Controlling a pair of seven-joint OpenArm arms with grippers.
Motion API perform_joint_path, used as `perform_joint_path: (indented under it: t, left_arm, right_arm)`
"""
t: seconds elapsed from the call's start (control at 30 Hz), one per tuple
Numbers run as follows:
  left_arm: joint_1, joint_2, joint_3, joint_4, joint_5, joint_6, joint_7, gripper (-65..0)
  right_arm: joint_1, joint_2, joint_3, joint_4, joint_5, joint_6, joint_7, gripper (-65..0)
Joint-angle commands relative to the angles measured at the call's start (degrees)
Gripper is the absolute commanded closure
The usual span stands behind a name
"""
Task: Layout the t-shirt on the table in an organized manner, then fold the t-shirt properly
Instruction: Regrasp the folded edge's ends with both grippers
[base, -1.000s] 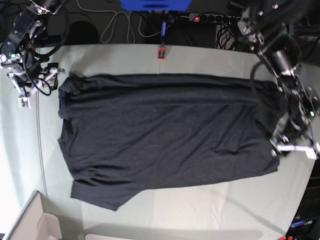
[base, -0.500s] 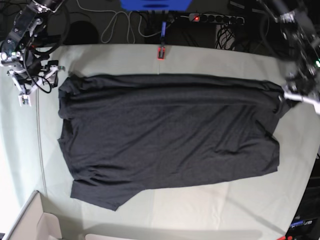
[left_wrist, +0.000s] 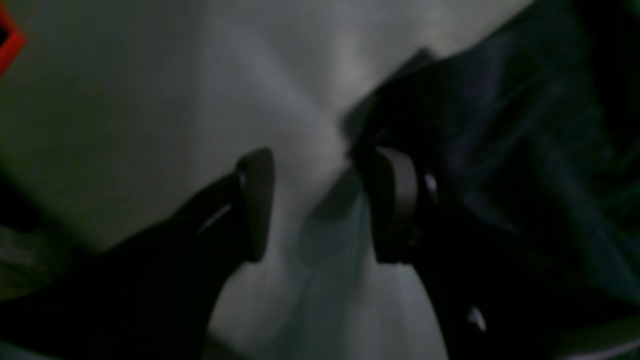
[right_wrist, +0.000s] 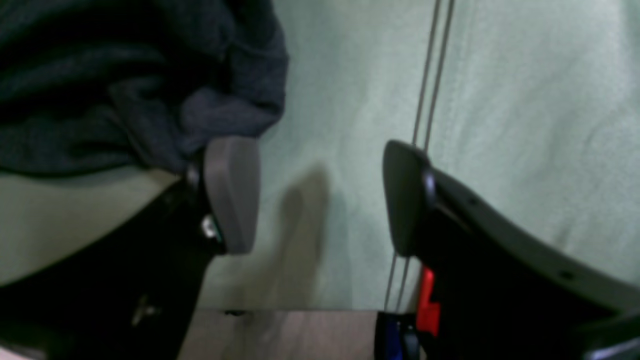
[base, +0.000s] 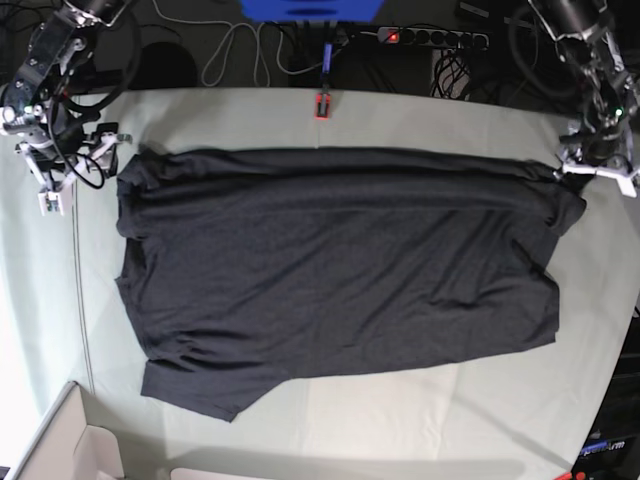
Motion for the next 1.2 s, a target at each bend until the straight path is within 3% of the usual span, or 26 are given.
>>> perform_joint_path:
  t: [0.0, 0.63, 1.0, 1.17]
  left_arm:
    - [-0.11, -0.75, -0.19, 0.81, -0.38, -0.35, -0.6, -29.8]
    - [-2.13, -0.31, 0.07, 0.72, -0.47, -0.35, -0.51, -29.7]
    - [-3.36, -0.31, 5.43, -0.69, -0.38, -0.35, -0.69, -29.1]
    - [-4.07, -0.31, 5.43, -0.69, -0.38, -0.35, -0.78, -16.9]
  right_arm:
    - [0.19, 0.65, 0.15, 0.81, 0.6, -0.03, 0.89, -39.5]
    - [0.45, 0.65, 0.23, 0.81, 0.6, -0.03, 0.89, -39.5]
    - [0.27, 0.74, 0.15, 0.81, 0.6, -0.03, 0.89, -39.5]
    - [0.19, 0.74, 0.15, 0.81, 0.6, -0.03, 0.89, -39.5]
